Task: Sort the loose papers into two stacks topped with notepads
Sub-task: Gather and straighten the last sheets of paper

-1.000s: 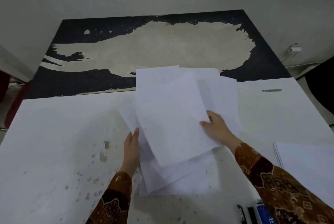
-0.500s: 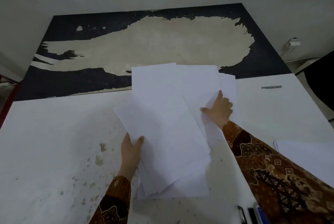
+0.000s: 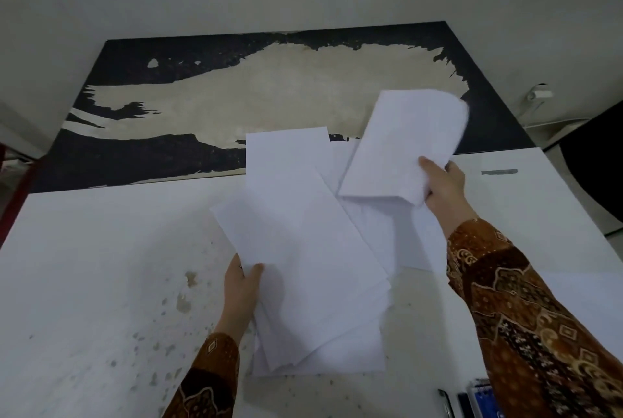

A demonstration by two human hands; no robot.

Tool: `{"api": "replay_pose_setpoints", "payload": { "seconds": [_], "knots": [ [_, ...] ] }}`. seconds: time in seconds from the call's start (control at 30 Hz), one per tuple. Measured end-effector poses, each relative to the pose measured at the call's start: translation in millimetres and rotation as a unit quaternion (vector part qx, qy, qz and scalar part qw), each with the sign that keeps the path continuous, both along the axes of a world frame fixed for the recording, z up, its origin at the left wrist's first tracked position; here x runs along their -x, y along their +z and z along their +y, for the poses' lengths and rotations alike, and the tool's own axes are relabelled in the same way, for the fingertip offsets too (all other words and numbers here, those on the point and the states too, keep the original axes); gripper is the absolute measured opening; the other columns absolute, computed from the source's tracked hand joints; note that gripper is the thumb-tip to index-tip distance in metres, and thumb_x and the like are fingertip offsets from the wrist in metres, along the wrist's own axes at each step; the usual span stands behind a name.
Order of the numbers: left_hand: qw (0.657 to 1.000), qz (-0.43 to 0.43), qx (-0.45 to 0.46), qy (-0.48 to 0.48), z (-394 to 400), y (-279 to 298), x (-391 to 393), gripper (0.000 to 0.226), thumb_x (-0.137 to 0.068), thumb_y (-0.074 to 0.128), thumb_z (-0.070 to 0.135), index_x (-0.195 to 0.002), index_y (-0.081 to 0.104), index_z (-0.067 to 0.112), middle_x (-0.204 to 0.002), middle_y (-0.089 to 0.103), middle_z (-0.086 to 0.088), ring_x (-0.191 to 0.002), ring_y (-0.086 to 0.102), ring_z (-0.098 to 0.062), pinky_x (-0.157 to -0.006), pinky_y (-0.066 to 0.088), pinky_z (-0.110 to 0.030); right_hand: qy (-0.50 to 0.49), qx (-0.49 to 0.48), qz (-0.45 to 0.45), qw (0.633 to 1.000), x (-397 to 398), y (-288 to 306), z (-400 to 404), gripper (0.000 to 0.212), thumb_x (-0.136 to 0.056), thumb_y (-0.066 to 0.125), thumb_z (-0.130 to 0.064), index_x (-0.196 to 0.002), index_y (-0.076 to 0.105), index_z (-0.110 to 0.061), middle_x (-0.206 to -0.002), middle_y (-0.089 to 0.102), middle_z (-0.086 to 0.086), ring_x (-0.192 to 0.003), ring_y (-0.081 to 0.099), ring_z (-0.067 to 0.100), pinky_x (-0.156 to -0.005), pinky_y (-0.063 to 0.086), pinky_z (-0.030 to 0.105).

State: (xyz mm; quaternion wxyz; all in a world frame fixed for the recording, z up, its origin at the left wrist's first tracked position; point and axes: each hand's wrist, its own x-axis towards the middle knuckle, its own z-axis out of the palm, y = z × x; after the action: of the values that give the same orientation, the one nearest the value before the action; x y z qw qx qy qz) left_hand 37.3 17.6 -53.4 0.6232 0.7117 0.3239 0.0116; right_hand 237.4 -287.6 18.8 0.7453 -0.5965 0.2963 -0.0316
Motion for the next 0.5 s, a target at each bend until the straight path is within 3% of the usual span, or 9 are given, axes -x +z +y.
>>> {"api": "replay_pose_setpoints", "payload": {
  "seconds": [0.07, 0.13, 0.23, 0.3, 0.4, 0.5],
  "knots": [
    [1.000, 0.009, 0.016, -0.004, 1, 2, 1, 0.038, -0.092, 0.050, 0.005, -0.129, 0.053, 0.013, -0.118, 0.062, -0.001, -0.107, 0.060, -0.023, -0.092, 0.050, -0.038, -0.042, -0.076, -0.007, 0.996, 8, 1, -12, 0.041, -0.083, 0.070, -0.009, -0.120, 0.051, -0.005, -0.114, 0.062, 0.007, -0.089, 0.064, 0.019, -0.069, 0.055, 0.034],
    [1.000, 0.015, 0.027, -0.005, 2, 3, 0, 0.036, -0.093, 0.047, 0.003, -0.126, 0.055, 0.013, -0.114, 0.063, 0.000, -0.104, 0.060, -0.023, -0.088, 0.051, -0.038, 0.000, -0.090, -0.012, 0.996, 23, -4, -14, 0.052, -0.083, 0.070, -0.005, -0.129, 0.047, -0.003, -0.122, 0.061, 0.008, -0.095, 0.064, 0.020, -0.065, 0.056, 0.030],
    [0.998, 0.023, 0.052, 0.004, 2, 8, -1, 0.031, -0.093, 0.045, 0.000, -0.118, 0.058, 0.012, -0.107, 0.065, -0.002, -0.097, 0.062, -0.024, -0.082, 0.052, -0.038, 0.153, 0.014, 0.033, 0.988, 54, -17, 2, 0.050, -0.081, 0.070, -0.003, -0.125, 0.046, -0.001, -0.124, 0.060, 0.016, -0.092, 0.064, 0.023, -0.062, 0.058, 0.027],
    [0.997, 0.039, 0.071, 0.017, 4, 8, -1, 0.027, -0.093, 0.044, 0.001, -0.113, 0.059, 0.009, -0.104, 0.065, -0.006, -0.094, 0.062, -0.027, -0.078, 0.052, -0.037, 0.266, 0.102, 0.065, 0.956, 76, -25, 16, 0.049, -0.077, 0.076, -0.009, -0.115, 0.045, -0.006, -0.120, 0.060, 0.019, -0.091, 0.063, 0.026, -0.059, 0.055, 0.026],
    [0.991, 0.063, 0.102, 0.055, 8, 6, -2, 0.035, -0.091, 0.046, 0.017, -0.123, 0.053, 0.004, -0.123, 0.057, -0.013, -0.111, 0.054, -0.032, -0.091, 0.047, -0.040, 0.405, 0.187, 0.080, 0.891, 99, -38, 36, 0.056, -0.071, 0.082, -0.023, -0.110, 0.043, -0.012, -0.118, 0.058, 0.012, -0.097, 0.062, 0.023, -0.061, 0.052, 0.023],
    [0.985, 0.076, 0.107, 0.112, 11, 10, -3, 0.051, -0.098, 0.045, 0.031, -0.143, 0.037, 0.009, -0.147, 0.038, -0.009, -0.135, 0.036, -0.030, -0.111, 0.031, -0.044, 0.456, 0.267, 0.068, 0.846, 111, -44, 60, 0.063, -0.072, 0.080, -0.030, -0.115, 0.038, -0.014, -0.115, 0.052, 0.005, -0.096, 0.054, 0.018, -0.061, 0.045, 0.021]
  ]
}}
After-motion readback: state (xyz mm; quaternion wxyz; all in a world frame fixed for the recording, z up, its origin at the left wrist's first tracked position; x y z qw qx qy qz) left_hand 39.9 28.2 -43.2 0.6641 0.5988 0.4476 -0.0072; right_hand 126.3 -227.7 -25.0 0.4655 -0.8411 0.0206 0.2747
